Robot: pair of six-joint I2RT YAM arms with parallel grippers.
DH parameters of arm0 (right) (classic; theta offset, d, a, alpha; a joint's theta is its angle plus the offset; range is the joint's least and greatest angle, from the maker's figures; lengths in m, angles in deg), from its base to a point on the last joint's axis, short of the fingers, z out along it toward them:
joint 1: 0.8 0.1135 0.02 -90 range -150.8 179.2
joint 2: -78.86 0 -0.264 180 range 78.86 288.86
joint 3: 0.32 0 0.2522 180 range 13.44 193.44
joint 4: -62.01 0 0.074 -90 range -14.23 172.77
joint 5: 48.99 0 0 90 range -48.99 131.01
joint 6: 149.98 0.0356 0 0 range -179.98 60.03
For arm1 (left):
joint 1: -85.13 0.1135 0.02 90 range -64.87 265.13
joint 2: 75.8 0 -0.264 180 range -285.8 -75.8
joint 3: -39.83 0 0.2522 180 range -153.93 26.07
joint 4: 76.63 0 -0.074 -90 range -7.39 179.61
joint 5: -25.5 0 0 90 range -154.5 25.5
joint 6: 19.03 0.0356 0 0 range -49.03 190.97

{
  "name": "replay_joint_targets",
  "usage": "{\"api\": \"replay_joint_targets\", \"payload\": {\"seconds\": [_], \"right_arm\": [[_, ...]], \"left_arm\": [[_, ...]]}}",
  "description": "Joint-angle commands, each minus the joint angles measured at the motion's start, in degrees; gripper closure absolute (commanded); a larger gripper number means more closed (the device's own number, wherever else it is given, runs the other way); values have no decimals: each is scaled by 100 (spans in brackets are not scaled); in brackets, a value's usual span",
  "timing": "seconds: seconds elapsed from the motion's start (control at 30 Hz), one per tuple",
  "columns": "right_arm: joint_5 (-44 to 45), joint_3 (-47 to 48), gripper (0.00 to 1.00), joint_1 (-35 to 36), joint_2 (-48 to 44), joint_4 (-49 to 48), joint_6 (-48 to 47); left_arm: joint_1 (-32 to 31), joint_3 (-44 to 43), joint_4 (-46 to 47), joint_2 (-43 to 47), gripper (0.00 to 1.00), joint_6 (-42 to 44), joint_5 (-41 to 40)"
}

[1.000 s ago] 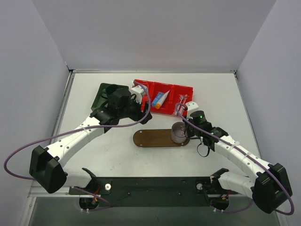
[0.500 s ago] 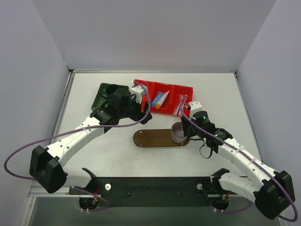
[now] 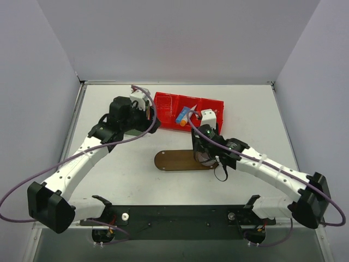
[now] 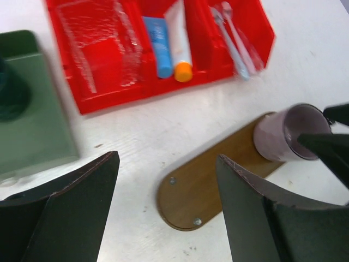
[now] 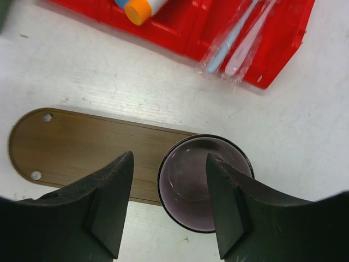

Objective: Prepare toiletry sets of a toothbrush and toothpaste on the tray

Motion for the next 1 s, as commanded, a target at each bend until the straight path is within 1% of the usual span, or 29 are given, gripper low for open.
{"api": "replay_joint_targets", "payload": {"seconds": [0.0,0.07,0.13,0.3,0.63,0.73,0.93,0.97], "right_arm": [[453,315,51,56,612,559,810],[488,377,52,82,771,594,889],[497,386,53,100,902,595,942],[620,359,56,100,1087,682,1187],[611,517,63,108,1509,691,1127],[629,509,67,100,1544,691,1135],[550,500,76,108,1641,683,1197],[576,491,79,100,1641,691,1188]], "left_arm": [[433,134,320,580,18,-45,-221],[442,187,321,746,18,95,-441],[442,248,338,817,18,157,-495],[442,266,356,861,18,166,-460],[442,292,373,835,18,175,-442],[442,301,373,835,18,166,-425],[442,310,382,818,18,175,-416],[442,310,382,809,18,166,-416]]}}
